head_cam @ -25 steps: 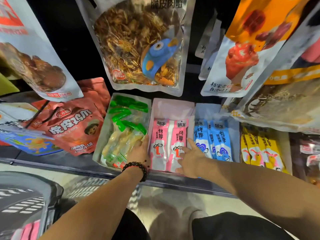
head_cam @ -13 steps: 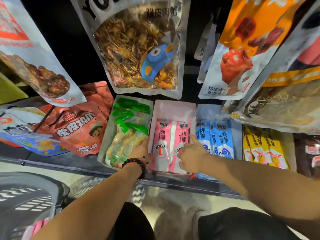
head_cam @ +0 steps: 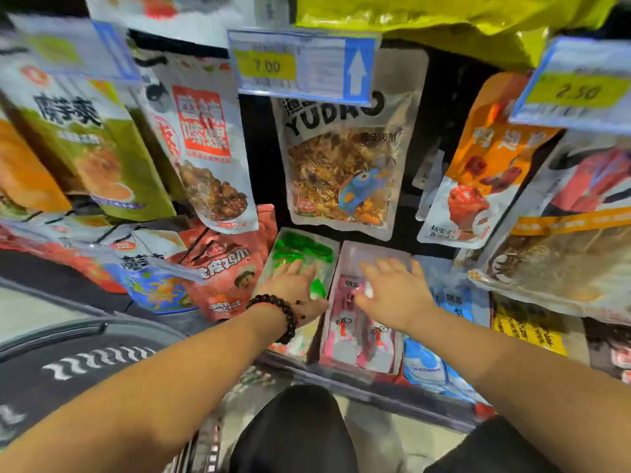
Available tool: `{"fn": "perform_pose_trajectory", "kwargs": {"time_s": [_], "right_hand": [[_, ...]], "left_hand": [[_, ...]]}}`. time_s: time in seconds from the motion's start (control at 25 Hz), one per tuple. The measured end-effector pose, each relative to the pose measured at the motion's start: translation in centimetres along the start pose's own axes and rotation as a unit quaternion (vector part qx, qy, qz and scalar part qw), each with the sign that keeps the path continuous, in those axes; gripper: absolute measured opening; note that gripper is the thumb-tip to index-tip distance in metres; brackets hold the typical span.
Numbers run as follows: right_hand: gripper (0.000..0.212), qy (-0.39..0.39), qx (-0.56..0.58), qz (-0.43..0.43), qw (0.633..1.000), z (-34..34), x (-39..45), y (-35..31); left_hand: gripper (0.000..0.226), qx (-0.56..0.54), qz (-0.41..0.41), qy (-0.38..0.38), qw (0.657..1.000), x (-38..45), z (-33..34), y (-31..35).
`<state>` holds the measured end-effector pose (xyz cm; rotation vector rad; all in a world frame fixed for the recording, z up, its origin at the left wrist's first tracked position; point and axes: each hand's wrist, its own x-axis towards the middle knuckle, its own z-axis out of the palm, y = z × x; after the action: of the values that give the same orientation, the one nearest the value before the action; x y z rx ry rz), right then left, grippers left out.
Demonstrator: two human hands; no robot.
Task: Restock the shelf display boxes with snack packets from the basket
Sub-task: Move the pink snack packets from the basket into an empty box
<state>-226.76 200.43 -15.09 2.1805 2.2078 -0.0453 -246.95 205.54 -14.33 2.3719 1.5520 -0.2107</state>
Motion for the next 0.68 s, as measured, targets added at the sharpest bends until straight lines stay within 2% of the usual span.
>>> {"fn": "perform_pose_trajectory", "kwargs": {"time_s": [0.12, 0.24, 0.36, 0.48, 0.56, 0.68], "right_hand": [[0.084, -0.001, 0.023, -0.037, 0.999, -2.2, 0.4, -4.6], [0.072, 0.031, 0.029, -0.088, 0.995, -3.5, 0.9, -9.1], [0.065, 0.082, 0.017, -0.162, 0.983, -4.0, 0.7, -14.3], [0.067, 0.073, 0.017, -0.221, 0.972, -3.2, -0.1, -19.5], [0.070, 0.064, 0.010, -0.243, 0.968, -2.9, -0.6, -21.6], [0.070, 0.050, -0.002, -0.273, 0.961, -2.5, -1.0, -23.5]], "left_hand": [[0.076, -0.012, 0.001, 0.044, 0.999, -3.4, -2.2, -3.0], [0.074, -0.028, -0.022, 0.128, 0.991, -7.7, -3.6, -7.7], [0.072, -0.079, -0.101, 0.189, 0.974, -13.1, -3.5, -13.4], [0.063, -0.097, -0.146, 0.249, 0.952, -17.7, 0.0, -18.5], [0.055, -0.097, -0.205, 0.200, 0.953, -19.8, 3.4, -21.0], [0.039, -0.120, -0.318, 0.037, 0.940, -21.9, 9.1, -24.0]]}}
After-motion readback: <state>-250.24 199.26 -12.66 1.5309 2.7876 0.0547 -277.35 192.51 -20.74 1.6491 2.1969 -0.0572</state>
